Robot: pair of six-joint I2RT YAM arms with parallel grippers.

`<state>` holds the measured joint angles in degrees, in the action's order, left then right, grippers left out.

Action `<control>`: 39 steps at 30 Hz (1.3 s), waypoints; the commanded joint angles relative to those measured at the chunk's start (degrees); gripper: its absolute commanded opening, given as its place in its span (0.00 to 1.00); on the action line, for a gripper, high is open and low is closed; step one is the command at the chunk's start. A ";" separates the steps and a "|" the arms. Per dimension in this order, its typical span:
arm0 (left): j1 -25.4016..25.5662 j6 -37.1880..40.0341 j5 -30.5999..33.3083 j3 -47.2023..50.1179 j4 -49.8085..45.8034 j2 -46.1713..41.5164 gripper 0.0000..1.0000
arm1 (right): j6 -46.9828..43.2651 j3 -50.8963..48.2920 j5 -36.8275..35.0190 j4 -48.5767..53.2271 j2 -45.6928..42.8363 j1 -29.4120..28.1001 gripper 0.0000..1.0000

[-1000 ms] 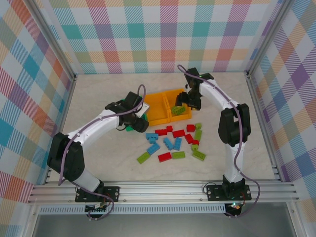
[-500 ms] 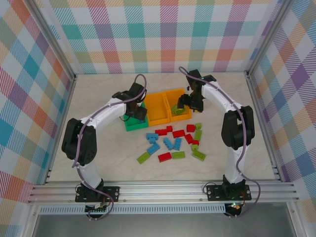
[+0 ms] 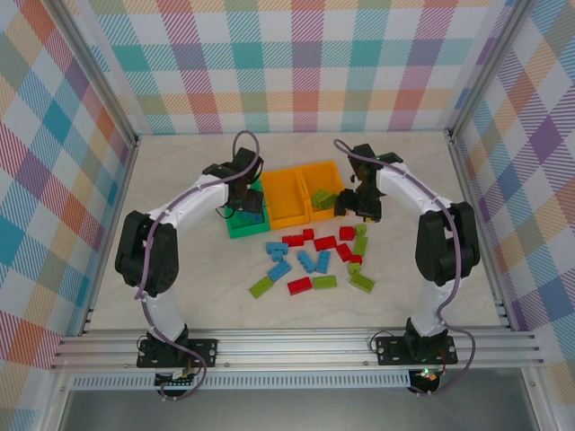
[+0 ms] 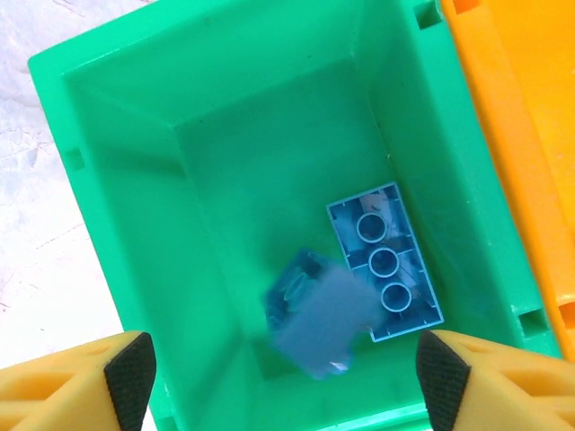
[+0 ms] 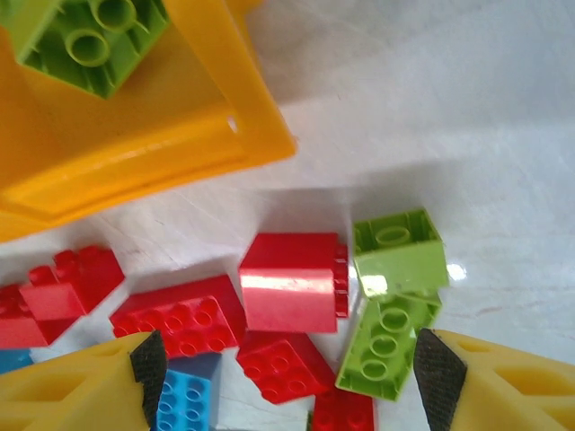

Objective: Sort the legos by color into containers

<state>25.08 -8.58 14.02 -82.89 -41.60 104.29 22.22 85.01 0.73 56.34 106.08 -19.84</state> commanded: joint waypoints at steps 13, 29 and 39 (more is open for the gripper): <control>-0.50 -6.92 -5.90 10.86 10.81 -18.13 1.00 | 6.50 -17.56 -2.64 3.27 -15.43 -5.64 0.69; -0.48 -8.08 -7.42 14.45 11.19 -22.22 1.00 | 8.86 -24.30 -1.51 -0.80 -12.87 -10.22 0.62; -0.48 -8.02 -6.41 15.38 10.40 -23.54 1.00 | 8.54 -25.29 -0.73 -3.61 -9.19 -10.22 0.59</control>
<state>25.08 -15.70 6.98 -68.38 -31.29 82.61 30.26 60.05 -0.91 53.45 95.98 -30.00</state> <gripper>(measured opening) 0.999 0.590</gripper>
